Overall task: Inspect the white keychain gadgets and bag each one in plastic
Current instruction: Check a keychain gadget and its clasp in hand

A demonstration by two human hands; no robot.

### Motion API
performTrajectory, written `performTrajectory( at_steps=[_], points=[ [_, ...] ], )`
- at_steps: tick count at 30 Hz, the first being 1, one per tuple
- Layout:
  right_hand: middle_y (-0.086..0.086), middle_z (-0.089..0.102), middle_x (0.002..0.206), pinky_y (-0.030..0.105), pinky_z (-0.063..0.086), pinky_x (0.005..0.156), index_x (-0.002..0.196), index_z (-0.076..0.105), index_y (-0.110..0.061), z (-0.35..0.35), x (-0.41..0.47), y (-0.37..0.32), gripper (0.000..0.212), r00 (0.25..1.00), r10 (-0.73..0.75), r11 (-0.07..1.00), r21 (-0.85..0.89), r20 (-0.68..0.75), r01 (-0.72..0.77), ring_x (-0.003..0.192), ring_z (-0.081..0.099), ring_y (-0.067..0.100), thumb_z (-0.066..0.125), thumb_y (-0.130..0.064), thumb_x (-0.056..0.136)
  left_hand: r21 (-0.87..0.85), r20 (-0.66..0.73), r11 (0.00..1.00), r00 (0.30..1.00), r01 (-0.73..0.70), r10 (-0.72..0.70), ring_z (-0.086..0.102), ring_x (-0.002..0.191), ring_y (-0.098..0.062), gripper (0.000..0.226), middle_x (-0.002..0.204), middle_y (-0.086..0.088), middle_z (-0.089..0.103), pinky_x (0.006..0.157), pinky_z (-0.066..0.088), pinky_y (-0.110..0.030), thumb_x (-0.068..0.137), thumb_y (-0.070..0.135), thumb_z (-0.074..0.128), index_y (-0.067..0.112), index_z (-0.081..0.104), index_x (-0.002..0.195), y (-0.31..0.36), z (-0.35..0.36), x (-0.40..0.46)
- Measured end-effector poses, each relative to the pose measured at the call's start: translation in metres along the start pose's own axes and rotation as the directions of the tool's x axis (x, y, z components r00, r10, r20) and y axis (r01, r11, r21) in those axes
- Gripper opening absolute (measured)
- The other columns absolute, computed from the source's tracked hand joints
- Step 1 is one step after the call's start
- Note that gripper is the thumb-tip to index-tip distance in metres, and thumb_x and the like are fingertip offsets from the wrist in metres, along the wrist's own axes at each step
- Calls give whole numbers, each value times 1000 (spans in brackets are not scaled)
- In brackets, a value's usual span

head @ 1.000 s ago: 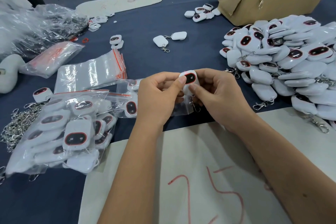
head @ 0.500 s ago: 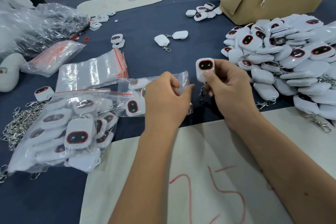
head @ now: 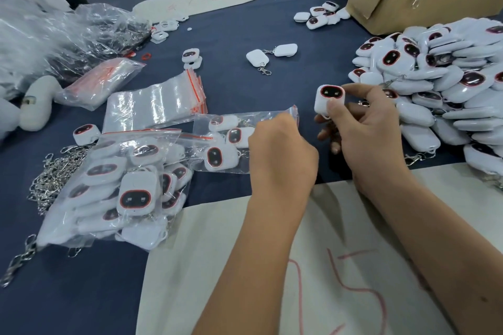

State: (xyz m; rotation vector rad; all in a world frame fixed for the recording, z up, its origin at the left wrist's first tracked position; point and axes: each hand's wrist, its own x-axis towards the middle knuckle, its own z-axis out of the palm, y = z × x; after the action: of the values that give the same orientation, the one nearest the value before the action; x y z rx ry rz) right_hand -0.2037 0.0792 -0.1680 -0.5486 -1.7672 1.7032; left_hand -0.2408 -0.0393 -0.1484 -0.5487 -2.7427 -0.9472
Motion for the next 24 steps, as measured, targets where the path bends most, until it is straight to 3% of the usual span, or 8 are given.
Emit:
performTrajectory(
  at_steps=[3,4,6,8,12,15,20,24],
  points=[
    [-6,78,86,27,51,63,115,69,-25,2,-3,-4,14,994,-108,993,-54,18,109,78,74,9,63,-27,102,-60,66,998,998,-14,18,40,57,-19,19,62,-3,50,49,22,-29,80,4,57,11,49,65,-5,-5,6],
    [-10,77,85,26,50,67,114,71,-28,2,-3,-5,15,991,-132,990,-54,17,132,76,70,5,62,-28,101,-98,122,995,992,10,2,51,61,-22,11,65,-5,60,52,34,-28,78,4,58,9,61,69,-10,-7,10],
    [-15,73,84,23,50,69,116,73,-29,2,-3,-7,19,991,-130,991,-39,25,131,71,61,2,62,-28,101,-266,247,957,968,117,-50,70,69,-29,22,69,-8,73,66,57,-34,79,-2,62,15,73,70,-18,-11,19],
    [-12,72,87,25,51,70,121,73,-24,1,-3,-6,22,993,-104,993,-51,57,107,72,58,4,63,-26,101,-411,330,877,938,248,-110,75,66,-30,29,67,-8,75,72,65,-43,85,-6,66,16,75,69,-26,-15,22],
    [11,72,93,33,50,73,113,69,-21,3,-5,-6,28,995,-89,992,-80,54,93,75,59,13,69,-36,89,-503,371,778,907,375,-198,74,56,-22,24,58,-2,71,66,66,-48,90,-5,69,11,72,73,-30,-12,22],
    [5,74,90,26,51,73,103,73,-21,1,-6,-7,13,989,-146,974,-171,31,149,78,64,18,68,-27,94,-472,339,814,922,338,-186,75,61,-26,27,61,-3,72,72,65,-48,89,-3,70,16,71,70,-30,-10,24],
    [-9,74,85,14,46,71,104,79,-18,4,-11,-10,16,968,-224,907,-339,113,250,74,63,5,67,-21,94,-430,247,875,961,223,-124,74,66,-27,23,64,-1,73,73,64,-50,83,5,72,20,69,66,-27,-14,22],
    [-12,74,81,11,47,71,97,80,-14,6,-12,-12,15,952,-241,834,-462,187,302,78,66,4,67,-8,93,-397,162,904,982,157,-99,73,66,-24,22,68,0,71,70,62,-50,79,3,69,22,57,81,-27,-18,23]
  ],
)
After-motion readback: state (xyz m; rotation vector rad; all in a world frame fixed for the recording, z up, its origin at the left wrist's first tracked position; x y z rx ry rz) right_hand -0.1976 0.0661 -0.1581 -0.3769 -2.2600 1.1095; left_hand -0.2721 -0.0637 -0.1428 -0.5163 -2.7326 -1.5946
